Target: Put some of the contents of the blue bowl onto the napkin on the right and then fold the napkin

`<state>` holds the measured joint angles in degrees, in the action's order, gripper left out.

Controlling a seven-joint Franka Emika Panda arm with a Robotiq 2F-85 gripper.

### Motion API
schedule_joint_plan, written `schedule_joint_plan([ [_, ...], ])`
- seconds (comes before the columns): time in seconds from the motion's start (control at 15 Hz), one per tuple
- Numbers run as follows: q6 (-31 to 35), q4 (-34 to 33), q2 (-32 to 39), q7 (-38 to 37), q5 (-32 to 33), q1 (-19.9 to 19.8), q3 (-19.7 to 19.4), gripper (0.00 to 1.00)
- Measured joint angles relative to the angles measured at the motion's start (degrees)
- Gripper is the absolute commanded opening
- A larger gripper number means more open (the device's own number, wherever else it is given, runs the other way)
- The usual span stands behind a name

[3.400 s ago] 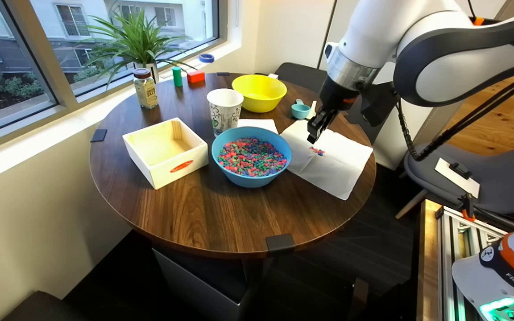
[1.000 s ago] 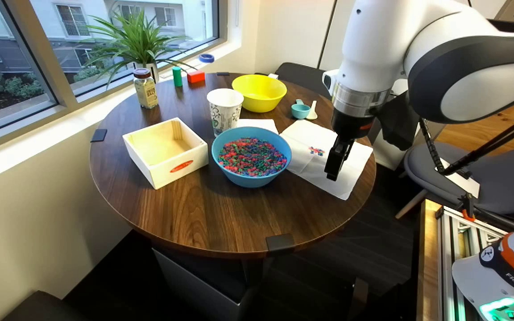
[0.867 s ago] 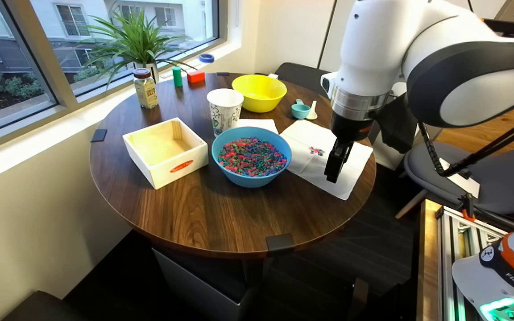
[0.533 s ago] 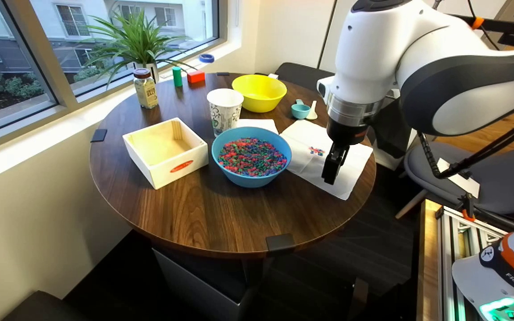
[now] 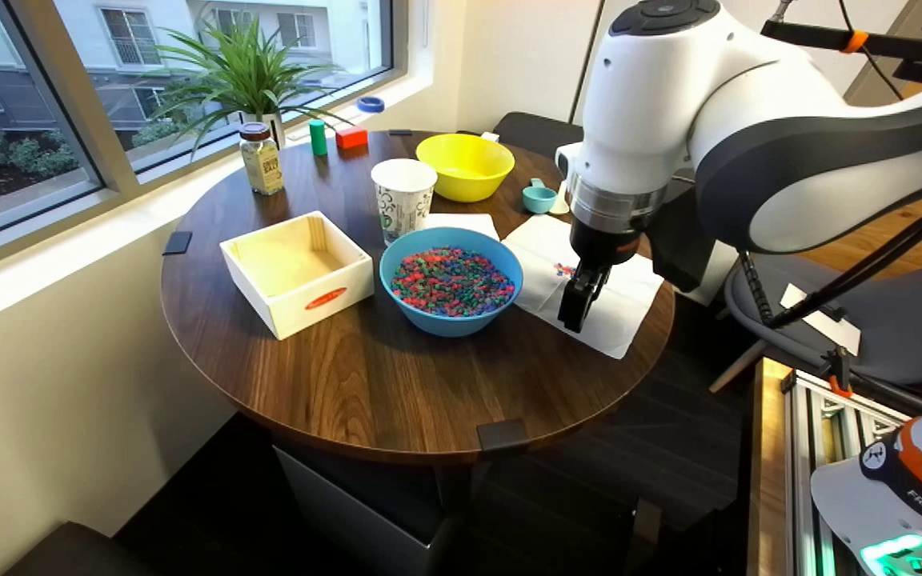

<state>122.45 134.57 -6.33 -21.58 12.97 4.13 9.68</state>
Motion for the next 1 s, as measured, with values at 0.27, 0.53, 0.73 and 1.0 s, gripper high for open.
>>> schedule_joint_plan([
  [0.27,0.00,-1.82,1.79,-2.09,0.00,0.75,0.05,1.00],
  [0.53,0.00,-2.81,3.13,-3.19,-0.07,1.17,0.05,0.66],
  [0.73,0.00,-3.13,3.47,-3.50,-0.12,1.23,0.04,0.42],
  [1.0,0.00,-3.68,3.60,-4.00,-0.15,1.40,0.04,0.11],
])
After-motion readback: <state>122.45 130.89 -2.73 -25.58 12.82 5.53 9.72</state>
